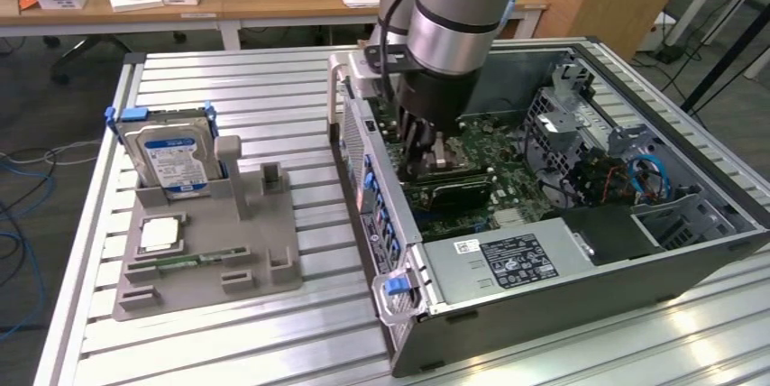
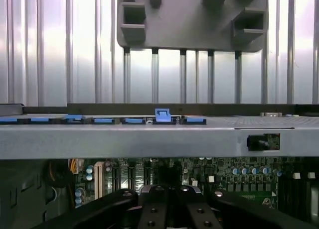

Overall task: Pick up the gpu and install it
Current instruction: 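Press down on the gpu until it lock into place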

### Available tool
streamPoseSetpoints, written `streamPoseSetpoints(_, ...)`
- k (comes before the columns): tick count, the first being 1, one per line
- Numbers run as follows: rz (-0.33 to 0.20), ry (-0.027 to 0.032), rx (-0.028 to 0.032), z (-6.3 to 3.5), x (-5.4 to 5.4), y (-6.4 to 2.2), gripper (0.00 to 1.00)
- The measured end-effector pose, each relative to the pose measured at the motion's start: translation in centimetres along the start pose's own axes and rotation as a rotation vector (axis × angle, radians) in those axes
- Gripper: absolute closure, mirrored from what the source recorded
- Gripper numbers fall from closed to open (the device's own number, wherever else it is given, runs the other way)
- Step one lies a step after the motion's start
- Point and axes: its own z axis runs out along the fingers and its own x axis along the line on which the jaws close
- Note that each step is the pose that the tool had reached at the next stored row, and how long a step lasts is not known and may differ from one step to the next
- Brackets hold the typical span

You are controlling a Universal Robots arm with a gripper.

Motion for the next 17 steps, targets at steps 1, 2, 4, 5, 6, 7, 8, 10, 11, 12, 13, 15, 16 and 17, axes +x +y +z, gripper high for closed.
streamPoseSetpoints(1, 0.000, 0.0003, -0.0003, -0.03, -0.1, 0.09, 0.89)
streamPoseSetpoints(2, 0.000, 0.0001, -0.0003, -0.03, -0.1, 0.16, 0.89)
streamPoseSetpoints(4, 0.000, 0.0001, 0.0000, -0.01, -0.5, 0.41, 0.89)
streamPoseSetpoints(5, 0.000, 0.0002, -0.0001, -0.01, -0.6, 0.52, 0.89)
streamPoseSetpoints(6, 0.000, 0.0003, 0.0000, 0.01, -0.8, 0.70, 0.89)
streamPoseSetpoints(7, 0.000, 0.0001, -0.0001, 0.03, -0.9, 0.91, 0.89)
streamPoseSetpoints(8, 0.000, 0.0001, 0.0003, 0.04, -0.9, 1.11, 0.89)
streamPoseSetpoints(10, -0.001, 0.0000, 0.0008, 0.06, -0.9, 1.50, 0.89)
streamPoseSetpoints(11, -0.001, -0.0002, 0.0007, 0.07, -0.9, 1.57, 0.89)
streamPoseSetpoints(12, 0.000, -0.0003, 0.0006, 0.07, -0.9, 1.59, 0.89)
streamPoseSetpoints(13, 0.000, -0.0001, 0.0005, 0.06, -0.9, 1.61, 0.89)
streamPoseSetpoints(15, 0.000, 0.0001, 0.0003, 0.05, -0.9, 1.62, 0.89)
streamPoseSetpoints(16, 0.000, 0.0002, 0.0003, 0.05, -0.9, 1.62, 0.89)
streamPoseSetpoints(17, 0.000, 0.0001, 0.0003, 0.05, -0.9, 1.61, 0.89)
